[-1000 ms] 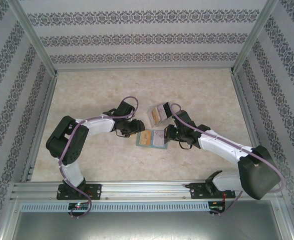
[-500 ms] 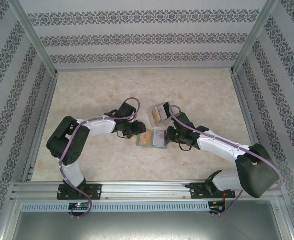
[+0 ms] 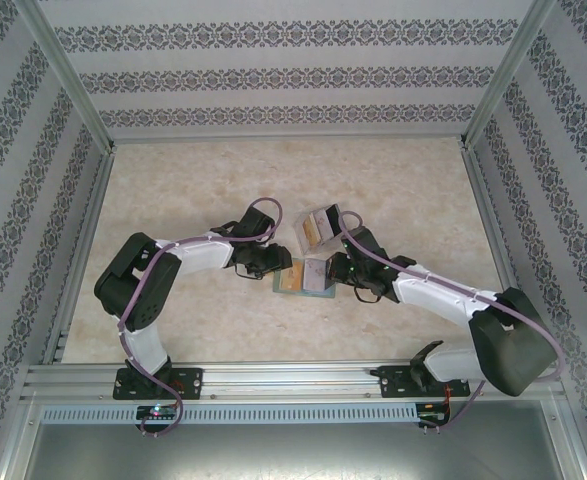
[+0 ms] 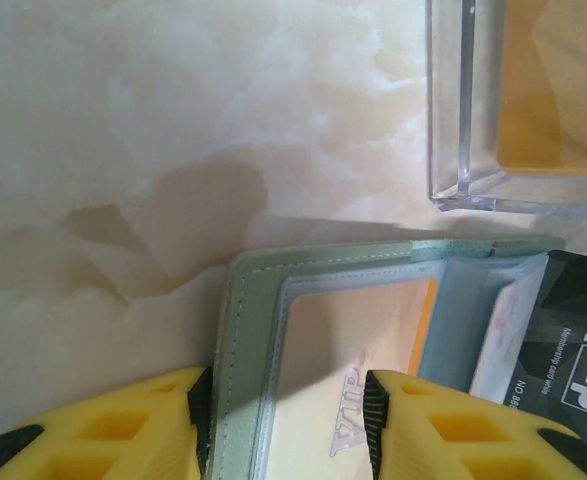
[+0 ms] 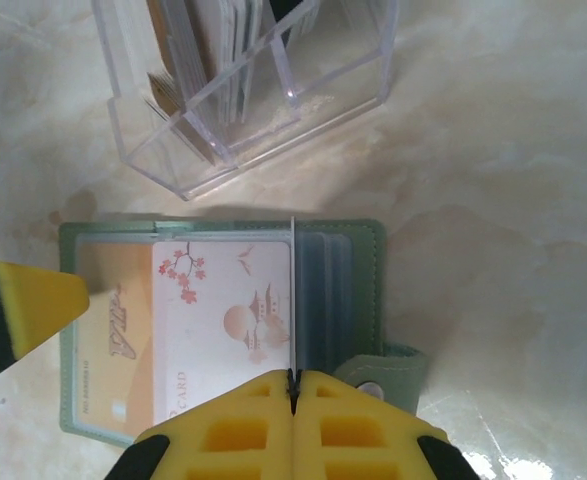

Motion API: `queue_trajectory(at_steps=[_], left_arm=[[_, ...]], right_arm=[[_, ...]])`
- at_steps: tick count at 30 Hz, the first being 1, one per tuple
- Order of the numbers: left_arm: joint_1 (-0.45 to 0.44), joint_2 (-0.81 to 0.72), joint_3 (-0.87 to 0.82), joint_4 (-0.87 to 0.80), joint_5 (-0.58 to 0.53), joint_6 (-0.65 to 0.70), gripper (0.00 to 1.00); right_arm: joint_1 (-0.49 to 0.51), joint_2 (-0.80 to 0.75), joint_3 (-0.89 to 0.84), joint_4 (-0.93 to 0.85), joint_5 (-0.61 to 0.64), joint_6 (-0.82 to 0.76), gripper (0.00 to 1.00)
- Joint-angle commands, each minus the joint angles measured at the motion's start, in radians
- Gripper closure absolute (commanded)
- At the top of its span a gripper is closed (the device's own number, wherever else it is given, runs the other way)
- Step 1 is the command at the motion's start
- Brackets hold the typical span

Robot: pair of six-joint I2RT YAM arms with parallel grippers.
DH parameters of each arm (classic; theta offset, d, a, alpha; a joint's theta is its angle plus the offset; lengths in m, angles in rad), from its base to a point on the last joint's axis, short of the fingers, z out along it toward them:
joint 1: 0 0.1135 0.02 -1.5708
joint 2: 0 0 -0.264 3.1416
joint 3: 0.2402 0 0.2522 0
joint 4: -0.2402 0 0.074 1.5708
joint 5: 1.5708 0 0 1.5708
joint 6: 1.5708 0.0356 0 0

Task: Put the credit cards into the card holder
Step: Flip over the card slot in the card holder.

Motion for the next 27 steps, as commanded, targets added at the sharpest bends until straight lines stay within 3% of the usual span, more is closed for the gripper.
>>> queue_trajectory(at_steps=[1, 17, 27], left_arm=[[-0.023, 0.026, -0.011, 0.007, 0.000, -0.014, 0.55], [-0.027, -0.007, -0.019, 0.012, -0.034, -0.023, 0.63], [-0.027, -0.096, -0.071, -0.006, -0.153, -0.061, 0.63]], right_arm=[[-0.007, -0.049, -0.014, 0.029, -0.026, 0.023, 0.97], [-0.008, -0.063, 0.037, 0.098, -0.175, 0.019, 0.95], [0.031, 0.071, 0.092, 0.132, -0.223, 0.024, 0.96]])
